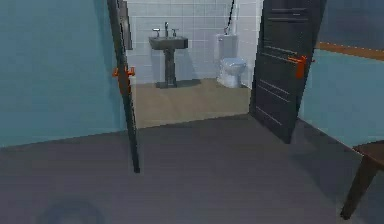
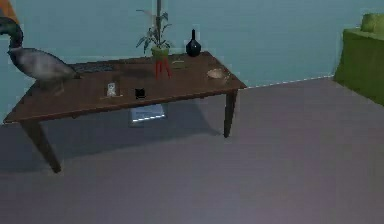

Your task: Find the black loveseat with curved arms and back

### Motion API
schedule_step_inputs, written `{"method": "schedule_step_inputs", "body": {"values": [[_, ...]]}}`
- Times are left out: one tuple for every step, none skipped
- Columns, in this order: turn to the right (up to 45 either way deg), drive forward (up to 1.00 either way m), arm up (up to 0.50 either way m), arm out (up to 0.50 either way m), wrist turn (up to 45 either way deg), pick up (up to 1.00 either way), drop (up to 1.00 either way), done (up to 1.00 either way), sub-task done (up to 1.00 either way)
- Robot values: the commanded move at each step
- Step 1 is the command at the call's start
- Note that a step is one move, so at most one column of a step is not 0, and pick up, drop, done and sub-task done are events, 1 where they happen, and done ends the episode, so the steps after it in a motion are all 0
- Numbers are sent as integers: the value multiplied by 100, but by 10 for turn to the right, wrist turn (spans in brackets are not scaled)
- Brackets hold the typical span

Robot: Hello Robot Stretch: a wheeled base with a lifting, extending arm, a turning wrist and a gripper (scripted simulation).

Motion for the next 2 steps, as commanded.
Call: {"method": "schedule_step_inputs", "body": {"values": [[0, 100, 0, 0, 0, 0, 0, 0, 0], [-30, 0, 0, 0, 0, 0, 0, 0, 0]]}}
